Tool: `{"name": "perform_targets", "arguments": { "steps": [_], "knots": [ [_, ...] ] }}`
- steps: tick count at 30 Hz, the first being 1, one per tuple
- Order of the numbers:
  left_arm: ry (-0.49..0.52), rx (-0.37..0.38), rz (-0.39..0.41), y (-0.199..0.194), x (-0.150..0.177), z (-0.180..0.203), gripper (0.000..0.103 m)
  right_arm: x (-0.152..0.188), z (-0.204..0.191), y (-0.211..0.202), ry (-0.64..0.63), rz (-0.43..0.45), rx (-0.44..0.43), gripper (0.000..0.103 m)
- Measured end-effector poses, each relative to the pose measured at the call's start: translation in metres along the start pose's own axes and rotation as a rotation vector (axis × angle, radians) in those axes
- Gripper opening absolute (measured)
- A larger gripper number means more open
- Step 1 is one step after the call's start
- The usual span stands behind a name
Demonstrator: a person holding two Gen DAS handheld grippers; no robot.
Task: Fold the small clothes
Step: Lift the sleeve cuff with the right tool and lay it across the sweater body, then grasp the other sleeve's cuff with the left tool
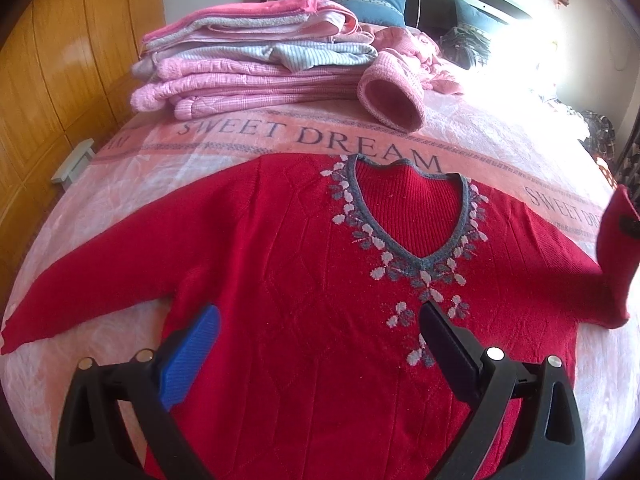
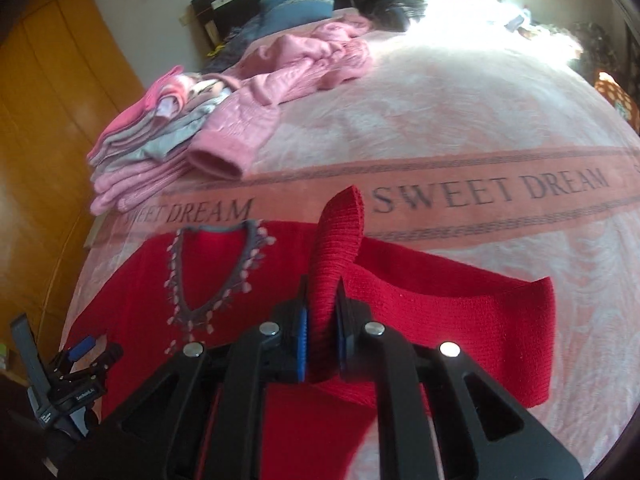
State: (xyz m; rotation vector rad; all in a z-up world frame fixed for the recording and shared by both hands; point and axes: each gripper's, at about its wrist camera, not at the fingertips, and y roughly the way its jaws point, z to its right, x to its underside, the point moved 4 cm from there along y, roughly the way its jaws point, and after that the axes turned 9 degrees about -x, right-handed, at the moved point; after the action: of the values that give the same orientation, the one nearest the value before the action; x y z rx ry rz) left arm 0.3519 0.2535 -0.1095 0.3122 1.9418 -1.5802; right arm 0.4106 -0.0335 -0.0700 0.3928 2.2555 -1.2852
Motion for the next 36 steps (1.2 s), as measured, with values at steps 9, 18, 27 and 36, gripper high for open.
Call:
{"name": "perform_targets", "arguments": {
  "steps": [9,18,27,36],
  "knots": [
    [-0.014,-0.019,-0.026,0.020,0.007,-0.025,0.099,0.017,-0.120,0.106,0.013,-0.116,-0.318,0.011],
    [-0.033,0.018,-0.073,0.036,0.010,-0.017,0.099,0.022,-0.102,0.102,0.058,-0.143,-0.366,0.054],
    [-0.028,0.017,-0.114,0.062,0.002,0.040,0.099,0.016,-0.013,0.042,0.058,-0.086,-0.229,0.053],
    [0.007,-0.013,-0.063,0.061,-0.001,0.081,0.032,0.030,0.038,0.019,0.068,-0.076,-0.177,0.050]
  ]
}}
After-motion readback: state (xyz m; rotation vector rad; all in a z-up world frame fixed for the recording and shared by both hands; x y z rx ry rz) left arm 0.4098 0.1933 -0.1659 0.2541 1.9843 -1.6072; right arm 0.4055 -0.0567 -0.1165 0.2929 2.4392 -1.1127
